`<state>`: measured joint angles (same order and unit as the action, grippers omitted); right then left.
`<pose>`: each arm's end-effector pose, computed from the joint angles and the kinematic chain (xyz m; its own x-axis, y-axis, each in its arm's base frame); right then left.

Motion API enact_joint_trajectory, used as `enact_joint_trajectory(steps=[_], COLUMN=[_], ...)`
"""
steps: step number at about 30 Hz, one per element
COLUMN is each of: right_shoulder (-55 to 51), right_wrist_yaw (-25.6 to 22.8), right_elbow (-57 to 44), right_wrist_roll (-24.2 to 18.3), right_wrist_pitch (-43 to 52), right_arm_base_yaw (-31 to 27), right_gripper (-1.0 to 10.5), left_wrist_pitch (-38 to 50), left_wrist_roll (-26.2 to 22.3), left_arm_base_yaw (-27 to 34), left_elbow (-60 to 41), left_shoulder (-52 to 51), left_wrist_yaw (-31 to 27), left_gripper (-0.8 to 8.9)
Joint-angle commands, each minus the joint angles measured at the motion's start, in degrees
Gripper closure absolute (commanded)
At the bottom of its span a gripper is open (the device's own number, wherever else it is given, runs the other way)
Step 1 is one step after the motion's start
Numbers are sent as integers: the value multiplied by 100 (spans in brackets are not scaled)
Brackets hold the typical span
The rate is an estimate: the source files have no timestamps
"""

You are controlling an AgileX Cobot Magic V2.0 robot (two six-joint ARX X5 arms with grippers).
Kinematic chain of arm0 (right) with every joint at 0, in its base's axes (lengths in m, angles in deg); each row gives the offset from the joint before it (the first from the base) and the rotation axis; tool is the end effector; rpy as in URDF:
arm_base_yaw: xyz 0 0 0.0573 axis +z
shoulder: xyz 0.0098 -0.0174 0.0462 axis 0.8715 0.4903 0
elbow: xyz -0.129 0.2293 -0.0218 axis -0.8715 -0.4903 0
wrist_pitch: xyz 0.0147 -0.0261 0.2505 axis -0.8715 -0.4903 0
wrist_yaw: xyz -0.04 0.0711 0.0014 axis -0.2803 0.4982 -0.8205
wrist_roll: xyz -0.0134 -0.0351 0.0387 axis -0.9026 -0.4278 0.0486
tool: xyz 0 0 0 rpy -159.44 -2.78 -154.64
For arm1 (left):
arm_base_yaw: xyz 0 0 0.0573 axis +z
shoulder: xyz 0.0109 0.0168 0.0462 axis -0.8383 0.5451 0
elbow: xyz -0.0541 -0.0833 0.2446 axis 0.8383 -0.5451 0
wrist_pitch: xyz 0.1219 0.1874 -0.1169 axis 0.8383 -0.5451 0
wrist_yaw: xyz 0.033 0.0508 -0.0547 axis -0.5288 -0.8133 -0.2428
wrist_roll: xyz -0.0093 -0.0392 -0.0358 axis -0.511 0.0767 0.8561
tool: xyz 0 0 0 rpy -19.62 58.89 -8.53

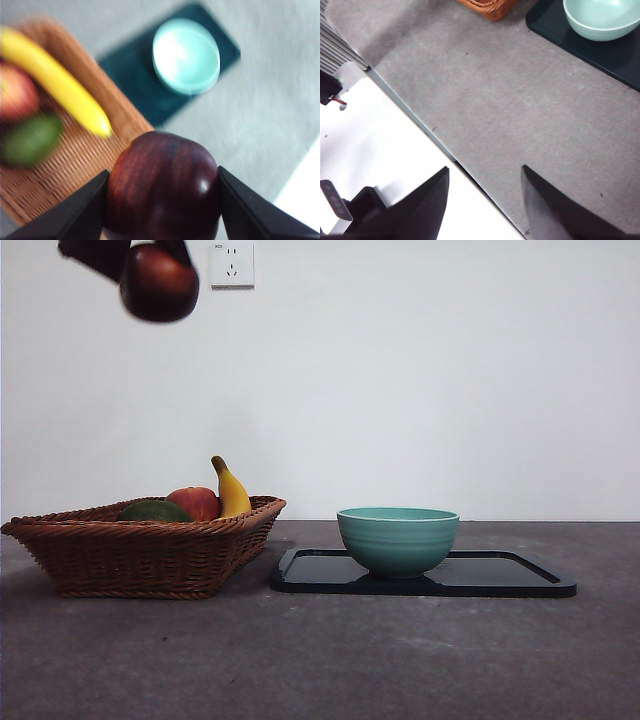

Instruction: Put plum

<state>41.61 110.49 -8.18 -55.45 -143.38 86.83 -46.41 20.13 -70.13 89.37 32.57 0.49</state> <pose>0.0683 0.0474 0.3309 0.3531 0.6511 -0.6718 -0.6573 0.6837 0.3171 0.3150 -0.0879 0.4013 0.2451 -0.5479 -0.7998 0.6986 0.6718 -0.2461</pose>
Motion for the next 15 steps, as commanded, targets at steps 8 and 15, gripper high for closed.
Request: enact_joint_trajectory(steps=[8, 15], right_shoulder=[33, 33], right_wrist_yaw=[26, 28], right_elbow=[33, 33], right_wrist_roll=[-81, -79], right_wrist_pitch=[28, 28], right_arm_base_yaw=[31, 31], right_gripper=[718, 718], left_wrist_pitch=[1182, 2573], left_wrist_roll=[42, 236], left_arm_base_yaw=[-17, -20], left_elbow=[-1775, -2559], left_shoulder=[-70, -66], left_wrist_yaw=[-17, -894], left_gripper=[632, 632])
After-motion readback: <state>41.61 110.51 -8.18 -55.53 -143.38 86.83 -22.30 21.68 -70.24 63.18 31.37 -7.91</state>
